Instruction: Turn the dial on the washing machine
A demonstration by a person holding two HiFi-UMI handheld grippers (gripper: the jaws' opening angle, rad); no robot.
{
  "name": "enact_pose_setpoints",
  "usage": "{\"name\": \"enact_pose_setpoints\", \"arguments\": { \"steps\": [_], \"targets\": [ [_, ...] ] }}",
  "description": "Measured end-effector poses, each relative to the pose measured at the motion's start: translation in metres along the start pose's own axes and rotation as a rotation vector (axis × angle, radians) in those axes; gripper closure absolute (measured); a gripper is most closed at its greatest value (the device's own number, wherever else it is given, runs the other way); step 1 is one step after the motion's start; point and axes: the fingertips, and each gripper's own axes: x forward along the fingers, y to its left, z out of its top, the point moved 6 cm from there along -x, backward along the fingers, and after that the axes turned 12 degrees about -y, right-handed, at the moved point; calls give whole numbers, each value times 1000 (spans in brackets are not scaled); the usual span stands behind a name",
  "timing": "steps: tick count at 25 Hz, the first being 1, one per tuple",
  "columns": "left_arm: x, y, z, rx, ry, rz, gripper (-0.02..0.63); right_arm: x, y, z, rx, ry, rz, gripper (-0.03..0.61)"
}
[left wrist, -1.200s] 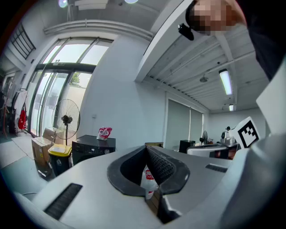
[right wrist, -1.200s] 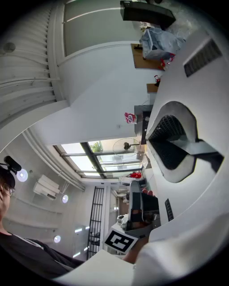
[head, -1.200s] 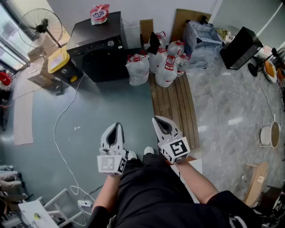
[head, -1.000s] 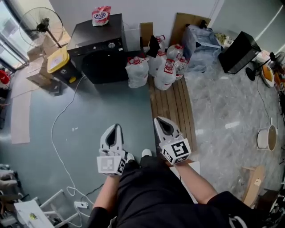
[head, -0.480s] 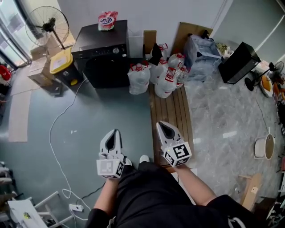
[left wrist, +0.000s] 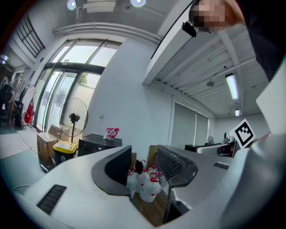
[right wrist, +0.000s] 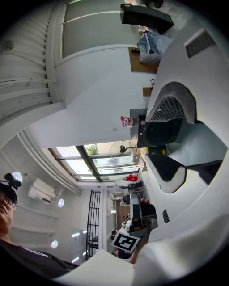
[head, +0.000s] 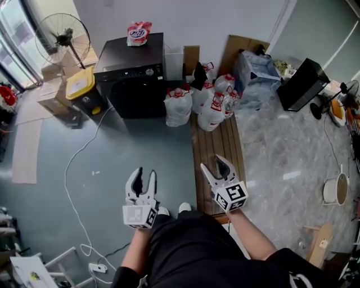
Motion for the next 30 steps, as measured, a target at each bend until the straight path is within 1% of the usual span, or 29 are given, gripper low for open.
{"name": "enact_pose_setpoints", "arguments": {
  "steps": [2,4,6,11,16,20,25,30],
  "targets": [
    [2,5,1,-5,-11,7,439,3,-2,0,3,6,-1,375],
    [7,9,-2,-6,-2,14,403,8,-4,0,0,7,0,365],
    [14,13,-9,-7,16,16,388,14,-7,0,3,6,6,362],
    [25,16,-28,-30,36,40,380,26,-6,-10,13,32,54,362],
    [48,26,-26,-21,29,16,380,51,-4,-18,31,48,62,362],
    [83,44,-27,-22,14,-11,376,87,-8,-22,32,58,69,362],
    [143,78,-29,-65,13,-66,376,154,-22,-17,9,53,39,362],
    [208,129,-24,-70,1,-103,376,230,-37,-12,-15,58,3,362]
  ]
}}
